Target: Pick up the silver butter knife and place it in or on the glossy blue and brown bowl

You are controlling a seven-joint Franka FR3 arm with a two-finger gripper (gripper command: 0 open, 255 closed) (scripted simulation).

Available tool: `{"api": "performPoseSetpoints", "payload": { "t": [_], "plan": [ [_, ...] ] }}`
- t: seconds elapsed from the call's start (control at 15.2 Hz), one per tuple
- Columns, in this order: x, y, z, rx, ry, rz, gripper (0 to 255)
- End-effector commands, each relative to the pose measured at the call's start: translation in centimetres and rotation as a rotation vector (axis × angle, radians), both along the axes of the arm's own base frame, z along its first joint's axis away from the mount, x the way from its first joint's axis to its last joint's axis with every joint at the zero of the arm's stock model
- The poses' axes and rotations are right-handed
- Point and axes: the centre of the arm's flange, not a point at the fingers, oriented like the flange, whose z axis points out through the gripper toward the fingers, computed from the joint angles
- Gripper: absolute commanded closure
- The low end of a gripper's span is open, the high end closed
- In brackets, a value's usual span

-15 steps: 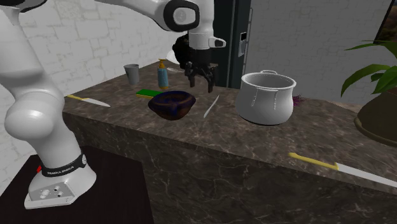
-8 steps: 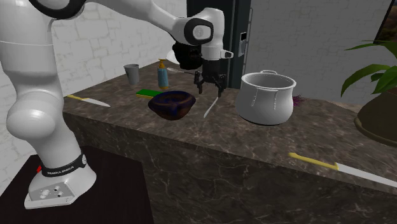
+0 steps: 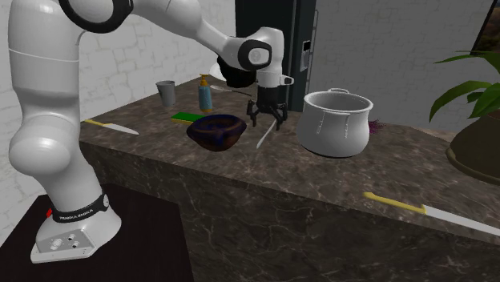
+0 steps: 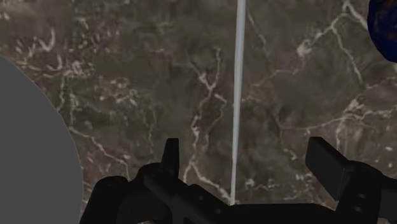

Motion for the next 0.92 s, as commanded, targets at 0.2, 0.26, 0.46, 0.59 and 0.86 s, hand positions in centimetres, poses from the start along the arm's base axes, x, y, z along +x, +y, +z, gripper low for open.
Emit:
{"api": "performPoseSetpoints", "payload": {
  "t": [0.2,0.26,0.46,0.59,0.86],
  "plan": [
    [-0.06,0.03,-1.37,0.000,-0.001,0.000,0],
    [-0.06,0.03,-1.37,0.000,-0.001,0.000,0],
    [-0.06,0.03,-1.37,0.000,-0.001,0.000,0],
    [-0.06,0.03,-1.37,0.000,-0.001,0.000,255],
    [-0.06,0.03,-1.37,0.000,-0.001,0.000,255]
  ]
}}
